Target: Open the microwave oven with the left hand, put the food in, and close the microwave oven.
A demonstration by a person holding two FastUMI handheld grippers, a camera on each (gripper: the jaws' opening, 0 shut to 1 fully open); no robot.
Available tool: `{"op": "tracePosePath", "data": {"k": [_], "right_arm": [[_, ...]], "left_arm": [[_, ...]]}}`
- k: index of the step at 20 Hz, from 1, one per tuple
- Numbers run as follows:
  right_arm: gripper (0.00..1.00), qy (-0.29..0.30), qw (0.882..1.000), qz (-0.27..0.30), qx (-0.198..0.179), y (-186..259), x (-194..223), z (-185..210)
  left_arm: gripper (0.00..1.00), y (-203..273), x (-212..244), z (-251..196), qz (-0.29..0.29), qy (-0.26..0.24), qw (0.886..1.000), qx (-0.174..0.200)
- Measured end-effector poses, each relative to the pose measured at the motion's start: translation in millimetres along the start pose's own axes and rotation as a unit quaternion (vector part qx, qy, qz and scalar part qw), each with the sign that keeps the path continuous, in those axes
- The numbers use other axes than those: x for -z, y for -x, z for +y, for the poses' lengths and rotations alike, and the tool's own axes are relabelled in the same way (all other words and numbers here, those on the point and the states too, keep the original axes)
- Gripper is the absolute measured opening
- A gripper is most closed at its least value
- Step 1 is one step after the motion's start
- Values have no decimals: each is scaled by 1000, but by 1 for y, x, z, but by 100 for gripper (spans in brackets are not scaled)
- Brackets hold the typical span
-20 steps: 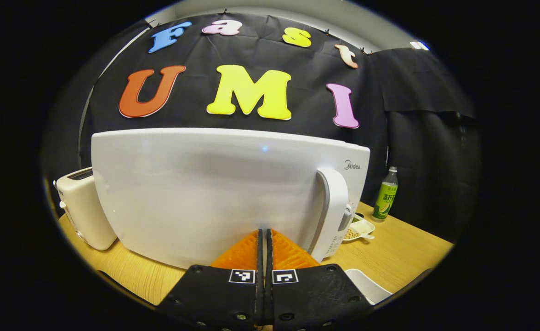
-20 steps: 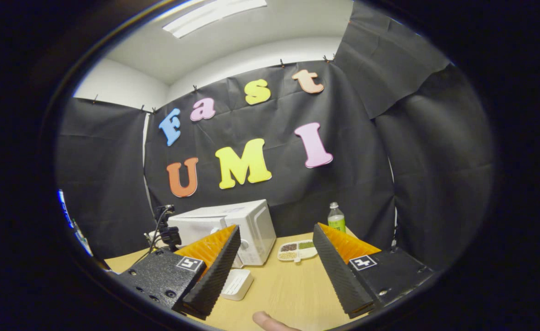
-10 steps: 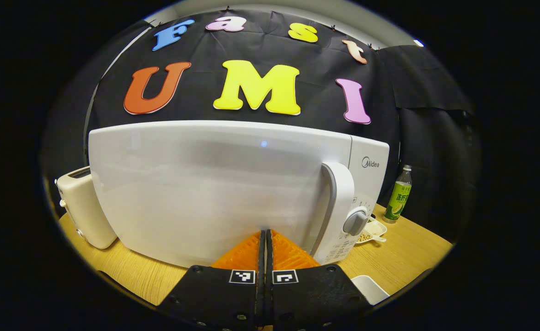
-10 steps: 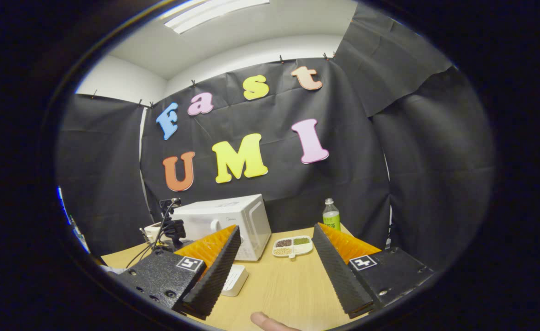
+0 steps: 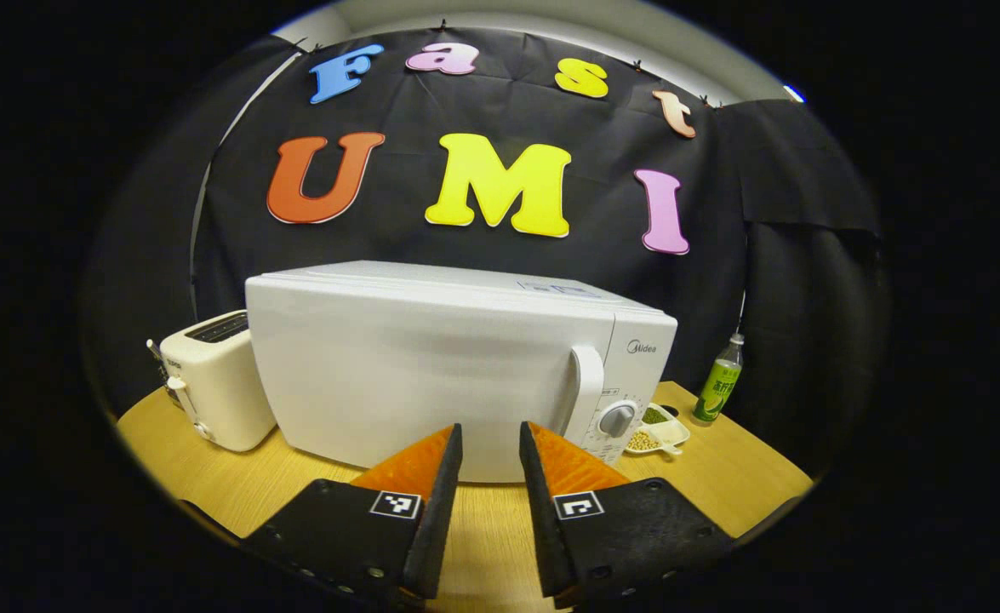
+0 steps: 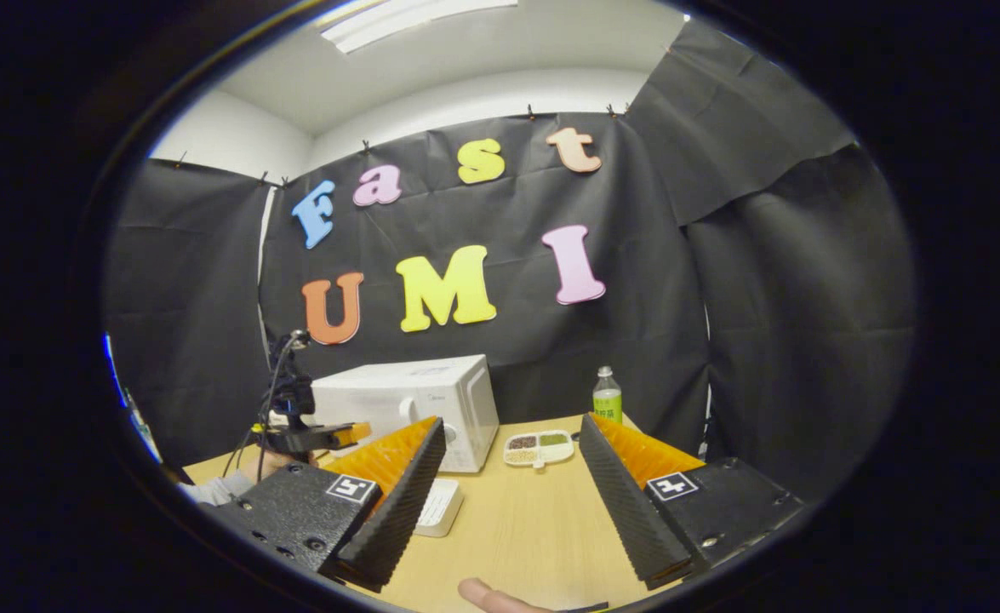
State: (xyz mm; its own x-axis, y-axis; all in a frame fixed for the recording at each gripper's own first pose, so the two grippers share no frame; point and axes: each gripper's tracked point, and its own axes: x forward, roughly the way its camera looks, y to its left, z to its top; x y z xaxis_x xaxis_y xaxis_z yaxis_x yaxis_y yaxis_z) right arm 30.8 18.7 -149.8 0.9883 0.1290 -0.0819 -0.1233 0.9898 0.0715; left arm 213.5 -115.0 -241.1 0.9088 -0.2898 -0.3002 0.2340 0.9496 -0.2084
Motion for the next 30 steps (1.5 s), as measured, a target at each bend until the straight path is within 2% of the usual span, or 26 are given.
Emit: {"op": "tracePosePath", "data": {"k": [1,2,3,4,5,6,9,10,11,12,13,14,15,16,17,18,19,21,22,23,26,27,28,29,30], "right_arm": [[91,3,1000,0,-1,6,-2,4],[100,6,1000,-1,0,12,-4,6],[100,10,1000,-3,4,17,-6,7],[100,14,1000,-5,7,23,-10,9],[100,15,1000,-6,9,28,-12,11],[91,15,1000,-9,10,35,-16,15],[91,22,999,-20,15,50,-26,24],[100,27,999,-22,19,55,-28,25],[100,31,999,-27,22,61,-32,28],[91,35,999,-31,23,66,-37,31],[100,42,998,-35,25,69,-40,34],[91,46,998,-36,31,73,-43,35],[91,48,997,-40,38,76,-48,35],[100,47,997,-47,43,82,-53,37],[100,45,996,-53,47,87,-56,40],[91,44,996,-55,49,92,-58,42],[100,46,996,-56,48,97,-58,48],[100,55,996,-58,46,103,-62,55],[91,60,995,-61,46,105,-65,58],[100,63,995,-64,45,105,-68,61],[100,61,995,-67,40,104,-71,71],[91,58,996,-63,37,103,-69,73],[100,55,996,-59,34,103,-66,75],[100,52,997,-55,30,102,-64,76],[91,51,997,-51,27,103,-61,76]], "left_arm": [[48,15,-4,4,1,0,1000,-8],[54,32,-11,5,0,2,1000,-10],[74,44,-16,4,-2,2,1000,-9],[87,59,-20,5,-4,-2,1000,-11],[93,78,-27,7,-7,-8,1000,-15],[97,95,-35,11,-14,-17,1000,-22],[95,152,-56,18,-27,-31,998,-42],[84,171,-63,19,-30,-32,998,-46],[95,190,-68,21,-32,-30,998,-53],[95,208,-75,23,-37,-27,997,-54],[95,224,-80,24,-42,-26,997,-57],[95,240,-84,31,-46,-28,996,-69],[95,257,-88,41,-54,-36,994,-86],[95,268,-87,48,-54,-32,994,-95],[95,280,-86,48,-53,-22,994,-94],[95,294,-84,45,-56,-15,994,-89],[95,305,-84,46,-58,-12,995,-84],[95,326,-81,49,-66,-8,994,-83],[95,334,-81,50,-73,-10,994,-83],[95,343,-83,51,-82,-12,993,-83],[95,357,-84,50,-104,-17,991,-84],[95,360,-84,48,-109,-19,990,-83],[95,360,-82,47,-109,-19,991,-81],[95,359,-80,45,-108,-19,991,-79],[95,358,-80,42,-109,-19,991,-76]]}}
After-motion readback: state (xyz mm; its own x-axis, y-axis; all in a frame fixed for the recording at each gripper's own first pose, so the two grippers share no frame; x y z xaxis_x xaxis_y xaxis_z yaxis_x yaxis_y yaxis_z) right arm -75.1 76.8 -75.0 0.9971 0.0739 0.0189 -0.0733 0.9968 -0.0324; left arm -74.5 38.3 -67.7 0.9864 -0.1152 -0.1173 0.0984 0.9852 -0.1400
